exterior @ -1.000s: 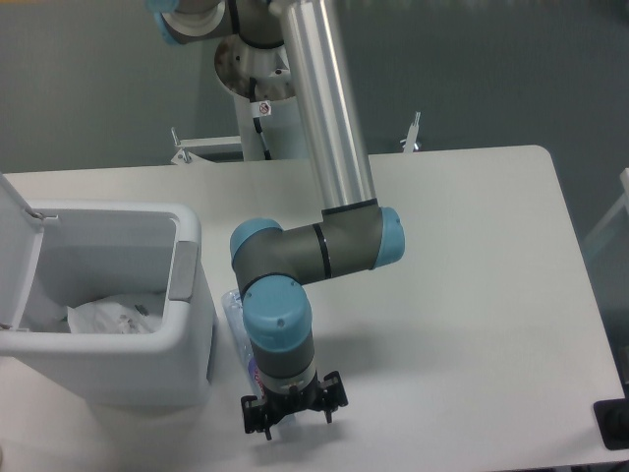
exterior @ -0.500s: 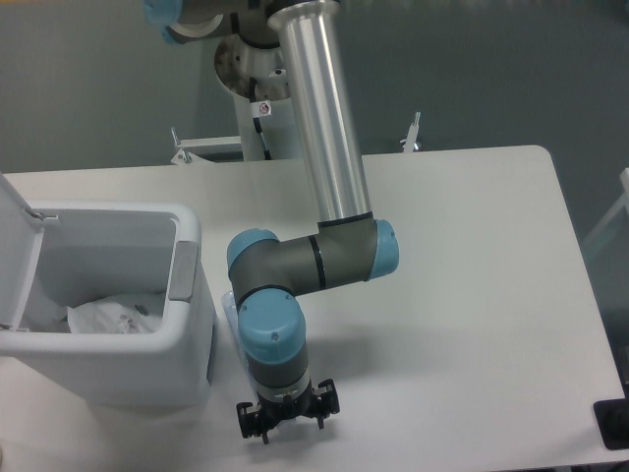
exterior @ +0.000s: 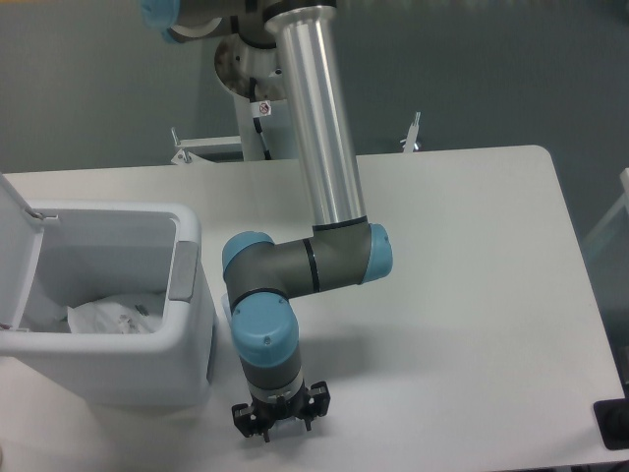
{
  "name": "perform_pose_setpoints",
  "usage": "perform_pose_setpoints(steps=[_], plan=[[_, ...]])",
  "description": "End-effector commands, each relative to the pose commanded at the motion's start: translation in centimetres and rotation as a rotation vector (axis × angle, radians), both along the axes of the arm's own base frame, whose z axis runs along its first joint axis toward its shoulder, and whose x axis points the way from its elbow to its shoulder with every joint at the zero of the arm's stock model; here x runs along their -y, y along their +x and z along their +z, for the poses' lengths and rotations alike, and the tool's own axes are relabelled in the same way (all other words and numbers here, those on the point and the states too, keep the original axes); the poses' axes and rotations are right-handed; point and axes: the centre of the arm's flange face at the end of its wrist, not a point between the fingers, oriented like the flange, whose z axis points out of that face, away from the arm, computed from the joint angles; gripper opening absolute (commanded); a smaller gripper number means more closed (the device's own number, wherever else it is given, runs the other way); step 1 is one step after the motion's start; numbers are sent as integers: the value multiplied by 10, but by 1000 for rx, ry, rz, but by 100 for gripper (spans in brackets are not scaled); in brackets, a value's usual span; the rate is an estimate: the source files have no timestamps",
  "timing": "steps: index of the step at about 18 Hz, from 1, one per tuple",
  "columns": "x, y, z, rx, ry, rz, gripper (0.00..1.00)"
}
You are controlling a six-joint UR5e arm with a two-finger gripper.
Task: Place the trash in the trash can
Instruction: 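Close the gripper around the water bottle's middle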
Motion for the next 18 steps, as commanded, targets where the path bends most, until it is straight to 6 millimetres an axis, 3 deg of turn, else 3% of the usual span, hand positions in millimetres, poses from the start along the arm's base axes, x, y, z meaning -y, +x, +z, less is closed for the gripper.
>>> perform_pose_setpoints(steps=[10, 18], plan=[[2, 8, 1, 5, -4, -5, 35], [5, -1, 37, -19, 47, 7, 31]])
